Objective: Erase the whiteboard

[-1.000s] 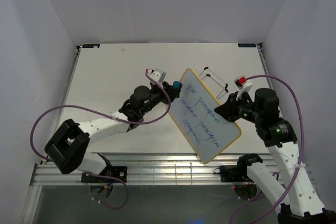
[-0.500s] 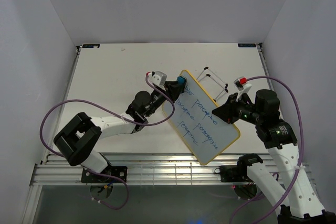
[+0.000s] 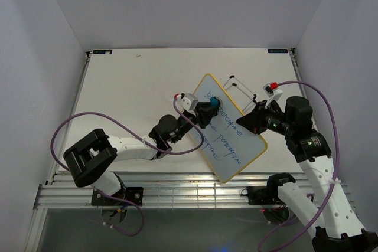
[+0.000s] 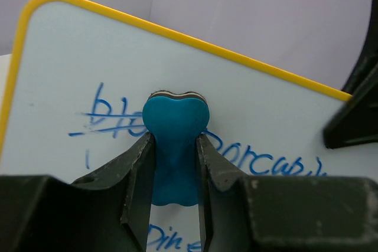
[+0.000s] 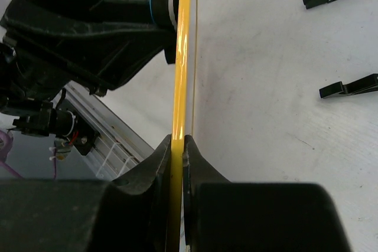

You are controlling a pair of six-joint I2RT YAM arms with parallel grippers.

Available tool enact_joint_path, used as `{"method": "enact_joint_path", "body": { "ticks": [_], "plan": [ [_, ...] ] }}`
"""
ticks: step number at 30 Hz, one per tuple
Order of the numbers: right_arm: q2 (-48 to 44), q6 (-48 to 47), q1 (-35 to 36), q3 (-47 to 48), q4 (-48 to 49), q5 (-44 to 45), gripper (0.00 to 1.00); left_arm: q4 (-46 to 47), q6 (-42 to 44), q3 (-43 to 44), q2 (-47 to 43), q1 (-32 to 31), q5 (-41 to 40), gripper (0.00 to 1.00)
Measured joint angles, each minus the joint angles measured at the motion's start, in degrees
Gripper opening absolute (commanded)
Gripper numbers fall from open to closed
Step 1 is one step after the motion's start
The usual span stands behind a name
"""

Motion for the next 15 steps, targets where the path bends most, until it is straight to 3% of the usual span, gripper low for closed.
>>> {"method": "enact_joint_path", "body": {
  "ticks": [8,15],
  "plan": [
    [1.03,1.01,0.00,1.36,0.90,0.72,0.08,-2.14,2.80,0.00,-0.33,-3.80,-5.53,0.00],
    [-0.26,0.50,0.00,2.93,0.35,0.02,0.08,-4.85,2.32,0.00,-2.49,4.55,-5.42,0.00]
  ]
}}
